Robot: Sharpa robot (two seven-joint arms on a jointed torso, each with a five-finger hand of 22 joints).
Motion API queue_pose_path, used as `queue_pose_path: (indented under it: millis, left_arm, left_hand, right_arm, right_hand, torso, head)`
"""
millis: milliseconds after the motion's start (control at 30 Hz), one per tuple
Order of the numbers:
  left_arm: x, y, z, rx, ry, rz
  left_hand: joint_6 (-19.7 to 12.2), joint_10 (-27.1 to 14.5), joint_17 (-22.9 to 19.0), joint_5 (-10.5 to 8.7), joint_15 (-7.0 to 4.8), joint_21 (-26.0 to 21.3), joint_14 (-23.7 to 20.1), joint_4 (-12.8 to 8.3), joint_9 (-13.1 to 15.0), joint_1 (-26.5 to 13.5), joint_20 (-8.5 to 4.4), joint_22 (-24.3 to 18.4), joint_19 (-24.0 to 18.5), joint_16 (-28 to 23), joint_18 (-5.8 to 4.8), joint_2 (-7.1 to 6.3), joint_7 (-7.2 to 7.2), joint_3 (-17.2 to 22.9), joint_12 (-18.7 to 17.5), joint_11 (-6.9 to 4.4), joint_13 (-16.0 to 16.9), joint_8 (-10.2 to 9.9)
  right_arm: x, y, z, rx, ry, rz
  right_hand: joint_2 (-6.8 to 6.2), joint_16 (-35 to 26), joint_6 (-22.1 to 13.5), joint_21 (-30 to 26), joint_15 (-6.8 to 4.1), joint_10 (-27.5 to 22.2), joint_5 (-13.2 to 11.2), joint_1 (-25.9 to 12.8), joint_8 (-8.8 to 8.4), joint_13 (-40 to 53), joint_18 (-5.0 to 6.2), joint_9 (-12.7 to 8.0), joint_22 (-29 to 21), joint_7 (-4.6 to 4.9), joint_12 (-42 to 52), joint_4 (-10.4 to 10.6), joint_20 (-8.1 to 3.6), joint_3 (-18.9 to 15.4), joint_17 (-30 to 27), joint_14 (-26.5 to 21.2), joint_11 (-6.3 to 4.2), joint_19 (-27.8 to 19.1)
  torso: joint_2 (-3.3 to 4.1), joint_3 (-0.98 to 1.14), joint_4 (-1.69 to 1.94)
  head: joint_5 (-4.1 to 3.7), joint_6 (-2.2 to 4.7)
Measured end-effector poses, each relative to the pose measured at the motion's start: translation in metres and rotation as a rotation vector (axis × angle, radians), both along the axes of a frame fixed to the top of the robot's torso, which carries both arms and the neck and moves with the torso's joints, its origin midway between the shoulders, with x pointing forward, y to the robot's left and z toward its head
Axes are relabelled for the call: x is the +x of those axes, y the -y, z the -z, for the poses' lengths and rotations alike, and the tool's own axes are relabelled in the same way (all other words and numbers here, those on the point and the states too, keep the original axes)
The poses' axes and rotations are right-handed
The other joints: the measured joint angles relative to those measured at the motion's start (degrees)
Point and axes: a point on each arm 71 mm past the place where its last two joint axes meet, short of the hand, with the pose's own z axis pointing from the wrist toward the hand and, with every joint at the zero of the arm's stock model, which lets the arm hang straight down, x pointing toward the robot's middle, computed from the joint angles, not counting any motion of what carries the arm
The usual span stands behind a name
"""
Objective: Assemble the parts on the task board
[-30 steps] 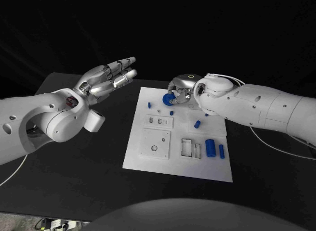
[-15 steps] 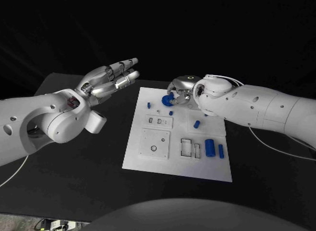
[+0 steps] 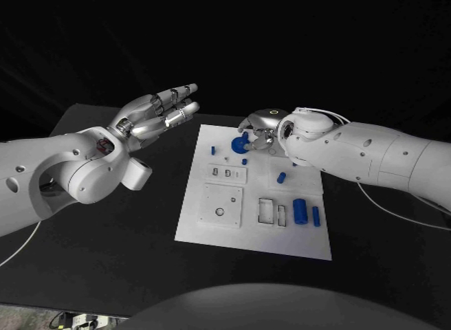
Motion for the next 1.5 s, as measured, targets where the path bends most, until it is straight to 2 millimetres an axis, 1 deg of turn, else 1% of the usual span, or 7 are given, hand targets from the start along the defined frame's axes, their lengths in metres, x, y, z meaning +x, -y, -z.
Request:
queue_pose_path:
  millis: [233,567,767,1000,1233,1367,1500]
  left_arm:
    - [0.001,-0.001,0.000,0.002,0.000,-0.004]
    - [0.003,-0.005,0.001,0.007,0.000,-0.013]
    - [0.006,0.000,0.002,0.008,0.002,-0.007]
    - [0.008,0.003,0.003,0.010,0.003,-0.005]
    - [0.011,0.004,0.003,0.012,0.004,-0.005]
    - [0.011,0.004,0.004,0.012,0.003,-0.004]
    - [0.011,0.003,0.004,0.012,0.003,-0.005]
  left_hand:
    - [0.00,0.21,0.00,0.00,0.00,0.00,0.00,0.00,0.01,0.00,0.00,0.00,0.00,0.00,0.00,0.00,0.00,0.00,0.00,0.20,0.00,0.00]
    - [-0.19,0.21,0.01,0.20,0.00,0.22,0.00,0.00,0.02,0.37,0.08,0.00,0.33,0.00,0.00,0.37,0.23,0.00,0.00,0.20,0.02,0.00]
    - [0.01,0.21,0.01,0.57,0.00,0.44,0.00,0.00,0.03,1.22,0.00,0.00,0.42,0.00,0.00,0.72,0.42,0.00,0.00,0.20,0.05,0.12]
    - [0.20,0.42,0.08,0.86,0.00,0.44,0.00,0.00,0.03,2.18,0.06,0.00,0.48,0.00,0.00,0.83,0.62,0.00,0.14,0.81,0.19,0.22]
    - [0.20,0.62,0.15,0.86,0.00,0.67,0.00,0.00,0.04,2.18,0.20,0.01,0.62,0.24,0.01,0.83,0.62,0.00,0.24,1.02,0.29,0.22]
    - [0.20,0.62,0.14,0.86,0.00,0.67,0.00,0.00,0.04,2.40,0.20,0.02,0.62,0.24,0.01,1.05,0.61,0.00,0.24,1.02,0.29,0.22]
    - [0.20,0.62,0.16,0.86,0.00,0.67,0.00,0.00,0.04,2.40,0.20,0.02,0.62,0.24,0.01,1.05,0.61,0.00,0.24,1.02,0.29,0.22]
  right_arm:
    - [-0.002,0.016,-0.001,0.032,0.025,0.004]
    - [-0.013,0.074,-0.024,0.095,0.090,0.046]
    - [-0.025,0.121,-0.032,0.128,0.104,0.119]
    - [-0.033,0.163,-0.031,0.138,0.112,0.207]
    - [-0.033,0.186,-0.024,0.109,0.117,0.265]
    - [-0.035,0.192,-0.018,0.091,0.113,0.280]
    - [-0.037,0.197,-0.010,0.084,0.105,0.289]
  right_hand:
    - [1.13,0.00,2.71,0.00,0.00,0.00,-7.62,-1.73,0.50,0.00,0.00,-1.68,0.00,0.43,0.00,2.04,0.00,-2.55,0.00,0.00,0.00,0.00]
    - [1.83,-0.16,6.38,-5.08,0.01,0.00,-6.79,-0.27,1.12,0.05,0.98,-2.60,0.04,0.62,-1.57,2.69,-0.06,-3.39,-0.01,0.00,0.00,-0.43]
    - [1.30,-10.65,7.33,-13.77,-0.72,-26.01,-3.57,2.18,0.65,-18.63,2.71,-3.70,0.04,0.48,-43.88,3.35,-0.81,-1.65,-0.01,0.10,0.03,-4.95]
    - [-0.47,-12.86,9.63,-15.07,1.78,-31.39,-1.59,3.92,0.49,-38.10,2.72,-4.29,0.03,0.23,-67.33,4.64,1.57,1.02,-0.01,0.09,3.43,-4.00]
    - [-0.87,-13.76,10.37,-16.02,1.78,-29.58,-1.67,4.04,0.67,-40.52,2.72,-4.51,0.03,-0.51,-68.80,4.52,1.55,1.17,-0.02,0.09,3.14,-4.02]
    - [-1.55,-15.18,10.37,-17.68,0.70,-26.78,-7.14,3.36,0.67,-38.62,3.21,-4.80,0.02,-0.51,-65.42,5.19,0.49,0.10,-0.13,-0.99,2.19,-5.08]
    - [-1.55,-18.99,10.52,-22.73,-0.39,-22.27,-10.89,3.36,0.67,-18.57,3.62,-5.14,0.02,-0.65,-41.96,5.55,-0.41,-2.77,-3.29,-3.76,0.66,-8.08]
  torso:
    - [-0.02,0.02,-0.10]
    - [-0.65,-0.12,-0.83]
    - [-1.12,-0.16,-1.35]
    - [-1.29,-0.07,-1.92]
    - [-1.35,-0.04,-2.22]
    - [-1.37,-0.08,-2.18]
    - [-1.37,-0.08,-2.18]
  head:
    - [0.17,0.00]
    - [0.18,0.00]
    - [0.14,0.00]
    - [0.42,0.00]
    - [0.06,0.00]
    - [-0.21,0.00]
    - [-0.15,0.00]
